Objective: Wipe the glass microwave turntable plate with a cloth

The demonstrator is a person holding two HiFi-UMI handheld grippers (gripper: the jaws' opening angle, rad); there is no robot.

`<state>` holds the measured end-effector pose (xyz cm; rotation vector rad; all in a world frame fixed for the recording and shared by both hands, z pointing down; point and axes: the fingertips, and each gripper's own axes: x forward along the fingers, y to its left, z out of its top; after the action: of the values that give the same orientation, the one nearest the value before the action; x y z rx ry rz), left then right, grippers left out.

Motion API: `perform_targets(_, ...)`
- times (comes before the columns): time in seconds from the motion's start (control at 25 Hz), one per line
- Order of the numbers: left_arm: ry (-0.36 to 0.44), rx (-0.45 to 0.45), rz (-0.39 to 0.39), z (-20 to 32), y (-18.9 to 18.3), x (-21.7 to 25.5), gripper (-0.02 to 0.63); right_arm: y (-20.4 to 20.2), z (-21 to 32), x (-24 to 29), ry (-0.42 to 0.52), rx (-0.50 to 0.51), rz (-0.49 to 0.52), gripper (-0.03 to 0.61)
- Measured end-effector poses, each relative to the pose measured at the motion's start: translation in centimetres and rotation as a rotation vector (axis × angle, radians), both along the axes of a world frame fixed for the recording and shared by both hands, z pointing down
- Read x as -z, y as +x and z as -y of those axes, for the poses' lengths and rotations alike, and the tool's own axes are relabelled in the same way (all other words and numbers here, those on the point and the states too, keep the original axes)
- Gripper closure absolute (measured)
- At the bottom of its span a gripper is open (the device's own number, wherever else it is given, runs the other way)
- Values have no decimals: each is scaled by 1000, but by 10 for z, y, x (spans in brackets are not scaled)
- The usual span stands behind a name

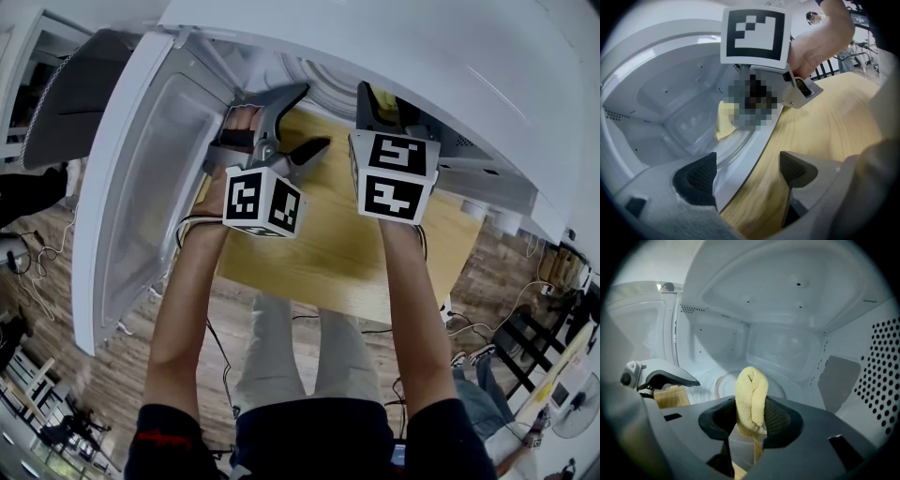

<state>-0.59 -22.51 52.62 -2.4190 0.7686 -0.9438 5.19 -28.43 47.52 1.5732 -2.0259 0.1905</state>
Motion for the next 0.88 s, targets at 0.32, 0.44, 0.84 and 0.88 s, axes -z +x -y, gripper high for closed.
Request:
perform_targets(0.32,0,0,0,0,0,0,196,5,1,1,8,-53,5,434)
perform_targets(0.44,0,0,1,0,0,0,196,4,1,0,3,-45,-1,434)
perform_targets(0.84,-2,-1,1,0,0,0,196,-18,1,-4,-24,37,1,434)
perform_targets(0.88,-3,-1,1,0,0,0,196,-20,1,-4,-26,46,-7,434)
